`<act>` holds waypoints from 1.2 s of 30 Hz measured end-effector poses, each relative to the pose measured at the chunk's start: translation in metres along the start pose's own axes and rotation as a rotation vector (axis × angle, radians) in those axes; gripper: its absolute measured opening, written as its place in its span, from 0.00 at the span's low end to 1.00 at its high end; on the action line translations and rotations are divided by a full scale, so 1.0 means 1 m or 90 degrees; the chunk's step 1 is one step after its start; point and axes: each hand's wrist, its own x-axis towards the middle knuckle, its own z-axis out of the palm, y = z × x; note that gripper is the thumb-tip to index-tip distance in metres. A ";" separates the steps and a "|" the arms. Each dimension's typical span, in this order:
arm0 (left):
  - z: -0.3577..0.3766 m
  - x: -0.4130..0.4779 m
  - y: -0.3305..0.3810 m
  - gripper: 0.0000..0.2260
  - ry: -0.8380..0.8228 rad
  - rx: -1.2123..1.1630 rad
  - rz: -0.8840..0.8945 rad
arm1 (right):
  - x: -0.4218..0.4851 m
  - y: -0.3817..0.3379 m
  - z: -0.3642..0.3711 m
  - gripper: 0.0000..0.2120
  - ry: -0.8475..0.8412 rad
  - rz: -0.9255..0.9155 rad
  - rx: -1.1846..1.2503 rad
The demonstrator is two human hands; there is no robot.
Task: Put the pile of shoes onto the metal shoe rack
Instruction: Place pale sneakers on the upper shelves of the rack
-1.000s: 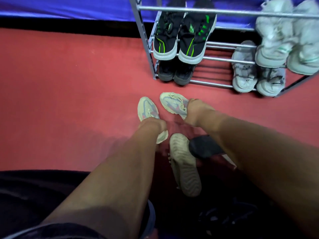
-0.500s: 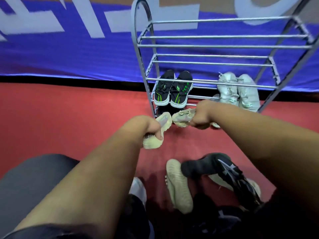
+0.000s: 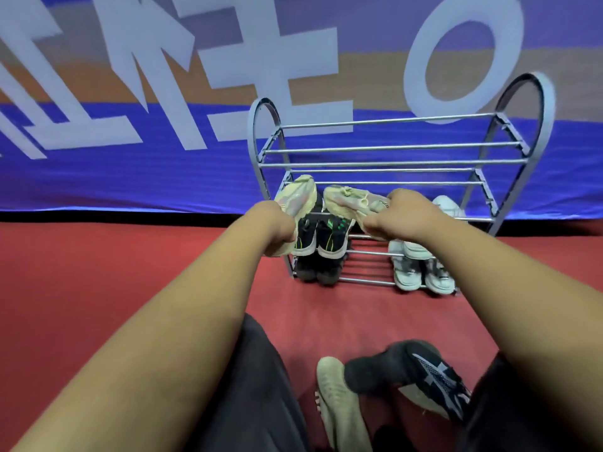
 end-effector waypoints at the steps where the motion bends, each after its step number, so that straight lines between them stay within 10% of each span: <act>1: 0.007 0.007 0.002 0.19 0.021 -0.024 0.001 | 0.007 0.001 0.004 0.15 0.028 0.013 0.012; 24: 0.053 0.173 0.026 0.22 0.156 -0.191 -0.023 | 0.163 -0.032 0.127 0.33 0.179 0.058 0.222; 36: 0.059 0.194 0.026 0.31 0.102 -0.178 -0.039 | 0.178 -0.022 0.143 0.47 0.016 -0.021 0.133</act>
